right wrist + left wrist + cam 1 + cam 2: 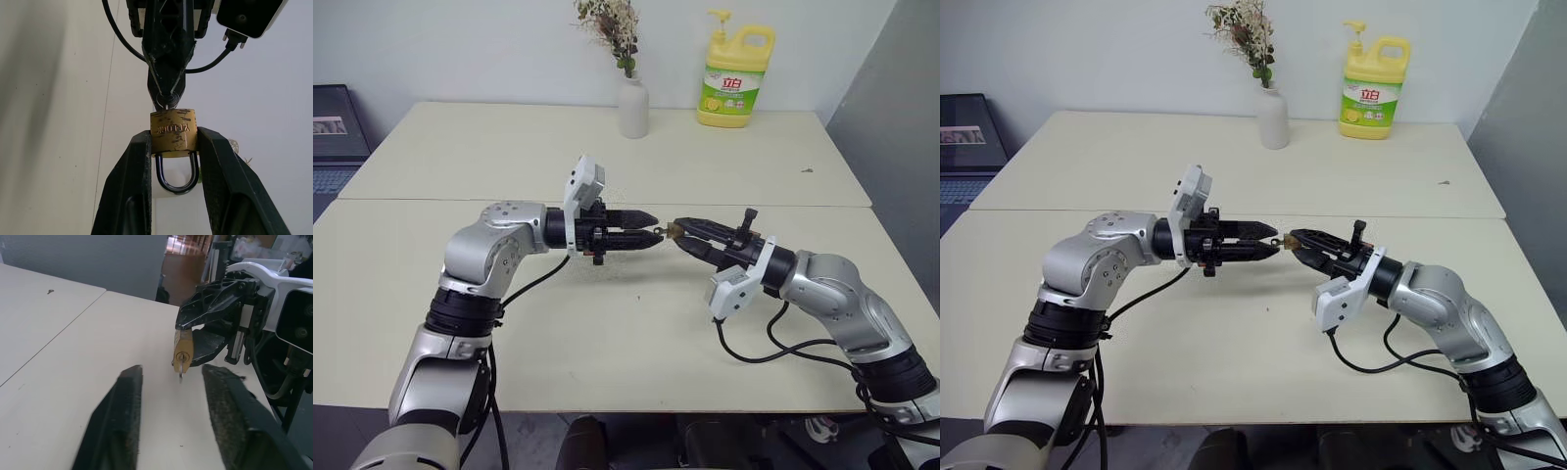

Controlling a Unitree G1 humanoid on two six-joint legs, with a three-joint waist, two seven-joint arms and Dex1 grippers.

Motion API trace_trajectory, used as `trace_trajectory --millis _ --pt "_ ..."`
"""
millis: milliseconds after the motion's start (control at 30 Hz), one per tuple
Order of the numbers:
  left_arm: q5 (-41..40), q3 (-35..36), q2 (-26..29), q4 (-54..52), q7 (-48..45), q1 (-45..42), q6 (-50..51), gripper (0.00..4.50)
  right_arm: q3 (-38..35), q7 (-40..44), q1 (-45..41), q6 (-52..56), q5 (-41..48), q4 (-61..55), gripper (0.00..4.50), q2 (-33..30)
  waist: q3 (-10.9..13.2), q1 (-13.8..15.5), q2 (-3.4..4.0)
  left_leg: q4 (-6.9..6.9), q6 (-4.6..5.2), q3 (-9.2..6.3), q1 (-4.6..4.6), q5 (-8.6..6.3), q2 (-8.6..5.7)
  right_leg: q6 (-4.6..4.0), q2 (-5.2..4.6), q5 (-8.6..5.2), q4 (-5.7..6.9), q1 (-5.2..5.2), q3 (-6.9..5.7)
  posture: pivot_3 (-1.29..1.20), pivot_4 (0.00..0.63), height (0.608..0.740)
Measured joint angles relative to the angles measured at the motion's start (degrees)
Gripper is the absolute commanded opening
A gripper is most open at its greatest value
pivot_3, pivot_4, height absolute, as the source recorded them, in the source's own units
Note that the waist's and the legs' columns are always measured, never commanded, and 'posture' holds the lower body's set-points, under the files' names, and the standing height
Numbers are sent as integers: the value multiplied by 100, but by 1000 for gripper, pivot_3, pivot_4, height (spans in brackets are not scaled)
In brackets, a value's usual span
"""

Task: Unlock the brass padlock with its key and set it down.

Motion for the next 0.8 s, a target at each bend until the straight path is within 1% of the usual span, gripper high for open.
trace_trajectory --millis 100,133,567,800 --pt "-1 0 0 1 -20 0 2 188 0 14 0 21 0 0 926 9 0 0 0 0 0 0 0 0 0 0 0 0 0 0 0 0 150 740" --pt "-2 0 0 1 -49 0 2 0 -1 17 0 34 0 0 926 9 0 0 0 0 0 0 0 0 0 0 0 0 0 0 0 0 150 740" --pt "107 -33 2 -36 -157 9 -122 0 -4 102 1 78 61 -1 926 15 0 1 0 0 0 0 0 0 0 0 0 0 0 0 0 0 150 740" --pt "733 -56 16 -295 -240 253 -1330 0 -1 264 32 294 278 -79 926 142 0 8 0 1 0 0 0 0 0 0 0 0 0 0 0 0 150 740"
